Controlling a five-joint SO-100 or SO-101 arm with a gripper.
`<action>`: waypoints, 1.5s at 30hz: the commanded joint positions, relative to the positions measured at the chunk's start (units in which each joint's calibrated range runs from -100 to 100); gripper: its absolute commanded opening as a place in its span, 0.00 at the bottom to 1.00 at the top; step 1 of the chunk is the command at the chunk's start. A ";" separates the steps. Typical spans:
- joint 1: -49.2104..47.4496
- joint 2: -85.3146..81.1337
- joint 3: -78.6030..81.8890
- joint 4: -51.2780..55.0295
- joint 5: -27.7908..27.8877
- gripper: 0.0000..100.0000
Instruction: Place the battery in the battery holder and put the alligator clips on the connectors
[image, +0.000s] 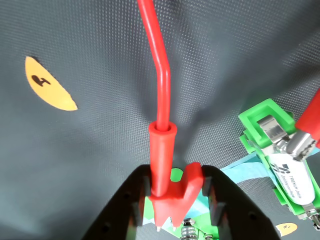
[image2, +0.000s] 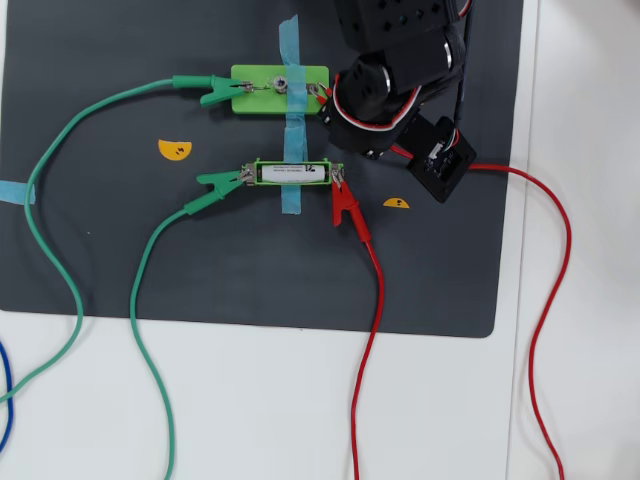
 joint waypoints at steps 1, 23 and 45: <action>-0.37 -1.63 -0.23 -0.23 0.04 0.01; -0.17 -1.46 -0.23 -0.06 0.04 0.01; 0.13 2.03 -1.02 -0.23 -0.12 0.01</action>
